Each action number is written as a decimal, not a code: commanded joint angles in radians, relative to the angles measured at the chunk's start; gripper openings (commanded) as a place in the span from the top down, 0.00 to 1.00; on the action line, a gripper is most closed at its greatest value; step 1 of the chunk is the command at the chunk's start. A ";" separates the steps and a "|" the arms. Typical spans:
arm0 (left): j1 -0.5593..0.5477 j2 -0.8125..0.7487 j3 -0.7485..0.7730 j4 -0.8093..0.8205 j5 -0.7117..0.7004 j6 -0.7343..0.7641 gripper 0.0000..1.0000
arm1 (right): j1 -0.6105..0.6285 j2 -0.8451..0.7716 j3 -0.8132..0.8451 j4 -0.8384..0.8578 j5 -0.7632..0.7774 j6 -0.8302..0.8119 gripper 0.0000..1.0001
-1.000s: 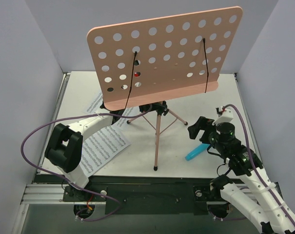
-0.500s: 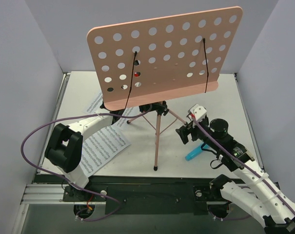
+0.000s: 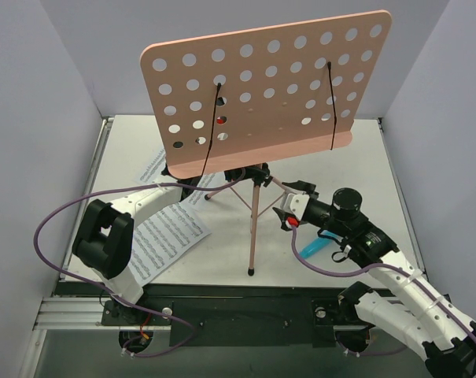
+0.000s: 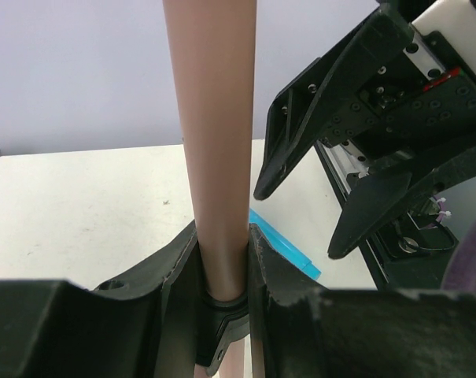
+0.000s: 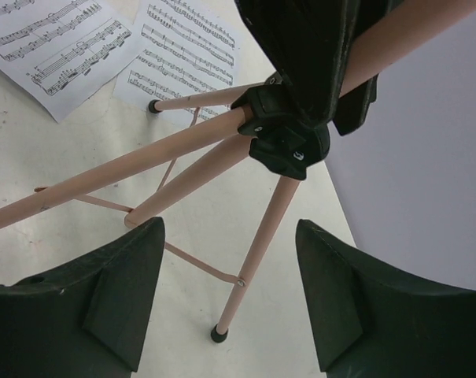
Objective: Set up the instrument practice props
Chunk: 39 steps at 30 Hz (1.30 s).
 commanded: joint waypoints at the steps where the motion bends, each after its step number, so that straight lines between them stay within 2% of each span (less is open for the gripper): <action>1: 0.005 0.041 -0.032 -0.071 0.070 -0.003 1.00 | 0.008 0.055 0.053 0.112 -0.099 -0.119 0.38; 6: 0.005 0.044 -0.032 -0.068 0.071 -0.003 1.00 | 0.007 0.098 0.084 0.112 -0.131 -0.142 0.40; 31: 0.008 0.067 -0.028 -0.044 0.077 -0.027 1.00 | 0.007 0.194 0.121 0.148 -0.105 -0.254 0.53; 39: 0.011 0.069 -0.035 -0.037 0.077 -0.027 1.00 | 0.005 0.227 0.121 0.153 -0.097 -0.269 0.62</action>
